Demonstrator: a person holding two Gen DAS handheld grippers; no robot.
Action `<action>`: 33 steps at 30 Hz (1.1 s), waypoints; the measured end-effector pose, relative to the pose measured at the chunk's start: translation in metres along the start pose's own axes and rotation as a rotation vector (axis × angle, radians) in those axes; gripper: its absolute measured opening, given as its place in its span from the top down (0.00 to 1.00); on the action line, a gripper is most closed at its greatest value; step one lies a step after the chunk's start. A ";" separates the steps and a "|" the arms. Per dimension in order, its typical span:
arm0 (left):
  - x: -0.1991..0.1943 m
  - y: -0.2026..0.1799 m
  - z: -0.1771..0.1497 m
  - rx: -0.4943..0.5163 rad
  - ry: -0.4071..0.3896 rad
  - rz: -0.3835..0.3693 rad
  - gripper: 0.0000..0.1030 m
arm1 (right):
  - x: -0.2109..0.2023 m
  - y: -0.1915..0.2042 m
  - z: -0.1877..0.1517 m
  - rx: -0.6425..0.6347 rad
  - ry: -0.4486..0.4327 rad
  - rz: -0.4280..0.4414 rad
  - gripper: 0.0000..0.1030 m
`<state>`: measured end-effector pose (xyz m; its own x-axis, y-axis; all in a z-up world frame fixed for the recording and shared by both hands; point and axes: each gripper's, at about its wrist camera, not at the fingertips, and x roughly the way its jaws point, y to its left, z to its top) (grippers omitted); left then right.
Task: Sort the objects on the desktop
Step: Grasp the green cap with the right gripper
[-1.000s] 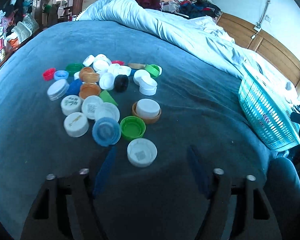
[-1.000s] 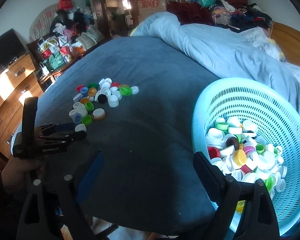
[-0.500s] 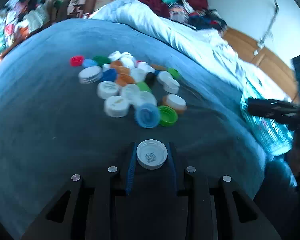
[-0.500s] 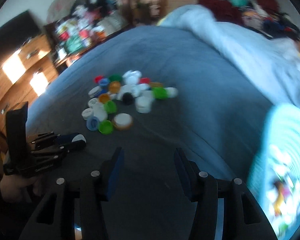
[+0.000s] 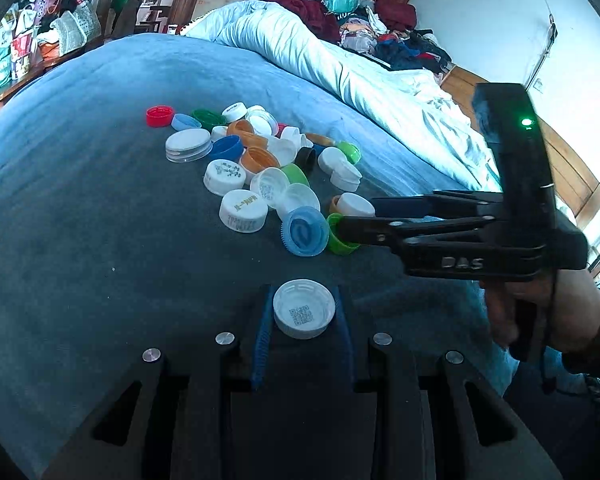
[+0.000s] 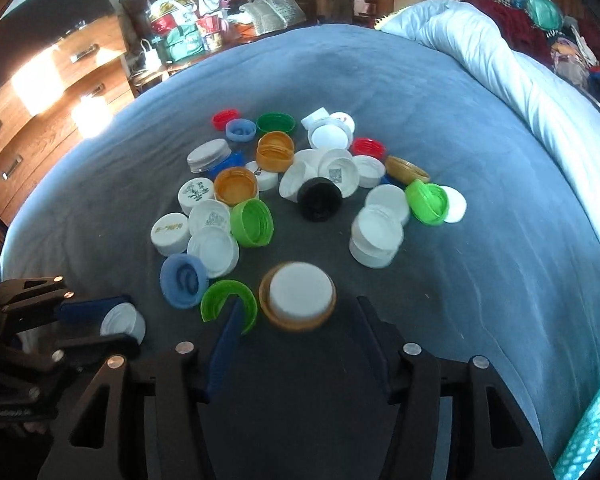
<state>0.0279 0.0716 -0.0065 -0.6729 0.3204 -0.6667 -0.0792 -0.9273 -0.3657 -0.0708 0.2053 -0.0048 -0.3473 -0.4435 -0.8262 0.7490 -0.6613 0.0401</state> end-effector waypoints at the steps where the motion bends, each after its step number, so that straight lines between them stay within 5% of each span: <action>1: 0.000 0.000 0.000 -0.002 0.001 -0.001 0.75 | 0.002 0.001 0.001 -0.005 0.001 0.003 0.50; 3: 0.000 0.001 0.000 -0.007 0.002 -0.006 0.75 | 0.002 0.005 0.002 -0.018 0.004 -0.008 0.52; 4: 0.001 0.002 0.000 -0.010 0.002 -0.009 0.75 | 0.000 0.006 0.003 -0.020 0.013 -0.010 0.62; 6: 0.002 0.002 0.000 -0.009 0.002 -0.008 0.75 | -0.015 0.010 0.012 -0.027 0.019 -0.032 0.99; 7: 0.002 0.001 0.001 -0.008 0.002 -0.007 0.75 | -0.033 0.012 0.019 -0.021 -0.021 -0.002 0.99; 9: 0.002 0.001 0.000 -0.007 0.002 -0.005 0.75 | -0.062 0.022 0.030 -0.052 -0.077 0.020 0.99; 12: 0.003 0.003 0.000 -0.018 0.005 -0.019 0.75 | -0.055 0.022 0.023 -0.085 -0.002 -0.034 0.99; 15: 0.003 0.006 0.000 -0.031 0.003 -0.034 0.75 | -0.045 0.003 0.007 0.021 0.040 0.001 0.97; 17: 0.001 0.007 0.000 -0.034 -0.004 -0.036 0.75 | -0.045 0.004 0.004 0.066 0.029 0.053 0.79; 19: -0.001 0.004 -0.001 -0.020 -0.014 -0.021 0.75 | -0.046 0.015 0.007 0.085 0.004 0.122 0.46; 21: -0.002 0.004 0.000 -0.018 -0.016 -0.015 0.75 | -0.044 0.024 0.012 0.108 -0.012 0.178 0.34; 25: -0.002 0.004 0.000 -0.011 -0.017 -0.008 0.75 | -0.027 0.045 0.022 0.103 0.034 0.196 0.35; 28: -0.004 0.007 0.000 -0.012 -0.018 -0.013 0.75 | -0.028 0.051 0.026 0.102 0.029 0.128 0.56; 33: -0.001 0.012 0.000 -0.031 -0.009 -0.033 0.75 | -0.028 0.031 0.029 0.134 -0.010 0.055 0.51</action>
<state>0.0274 0.0603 -0.0102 -0.6770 0.3492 -0.6479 -0.0788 -0.9096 -0.4079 -0.0539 0.1795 0.0352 -0.3145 -0.4868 -0.8149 0.6850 -0.7107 0.1602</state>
